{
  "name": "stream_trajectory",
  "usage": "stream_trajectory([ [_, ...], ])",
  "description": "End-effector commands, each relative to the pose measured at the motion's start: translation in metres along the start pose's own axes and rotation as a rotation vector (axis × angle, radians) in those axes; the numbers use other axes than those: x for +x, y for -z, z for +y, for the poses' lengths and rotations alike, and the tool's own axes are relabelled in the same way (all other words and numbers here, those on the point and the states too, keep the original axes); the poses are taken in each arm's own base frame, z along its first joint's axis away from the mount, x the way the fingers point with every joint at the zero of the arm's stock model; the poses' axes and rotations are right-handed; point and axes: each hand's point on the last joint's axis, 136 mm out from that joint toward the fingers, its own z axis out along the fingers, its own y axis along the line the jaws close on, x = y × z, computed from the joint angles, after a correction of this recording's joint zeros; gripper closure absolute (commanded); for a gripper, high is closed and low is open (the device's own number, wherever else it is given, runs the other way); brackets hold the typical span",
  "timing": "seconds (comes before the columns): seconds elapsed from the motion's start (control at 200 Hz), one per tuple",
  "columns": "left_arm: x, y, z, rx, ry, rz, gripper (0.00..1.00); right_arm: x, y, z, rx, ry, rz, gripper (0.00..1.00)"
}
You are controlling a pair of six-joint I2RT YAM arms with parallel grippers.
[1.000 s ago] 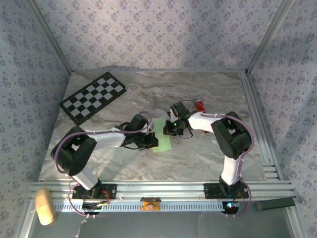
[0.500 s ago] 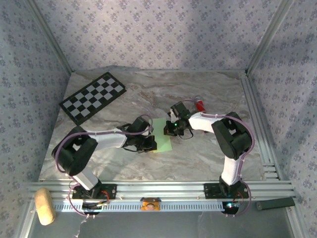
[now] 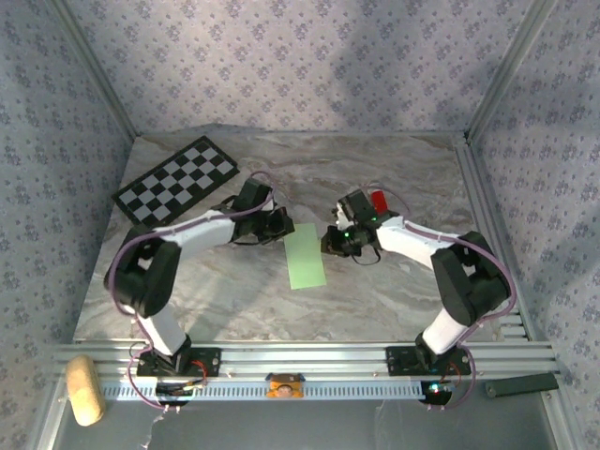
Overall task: Fold a paper plane with a square sheet of paper (pick it up from the middle)
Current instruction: First fold the square sheet of paper in half at the center of the table, then fold the triangle a second time at the center of the table.
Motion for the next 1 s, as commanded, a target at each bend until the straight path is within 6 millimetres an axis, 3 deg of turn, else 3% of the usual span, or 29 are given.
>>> stream_trajectory([
  [0.0, -0.015, -0.011, -0.006, 0.03, -0.006, 0.021, 0.98, 0.016, 0.002, -0.013, 0.012, -0.094, 0.017, 0.86],
  [0.31, -0.029, -0.028, 0.023, 0.032, 0.084, 0.029, 0.99, 0.034, -0.003, -0.017, -0.014, -0.125, 0.061, 0.85],
  [0.6, -0.03, -0.044, 0.029, 0.068, 0.085, 0.065, 0.98, 0.039, -0.006, -0.017, -0.023, -0.127, 0.077, 0.82],
  [0.995, 0.003, -0.06, 0.077, -0.027, 0.126, 0.125, 0.98, 0.055, -0.014, -0.014, -0.079, -0.151, 0.14, 0.71],
])
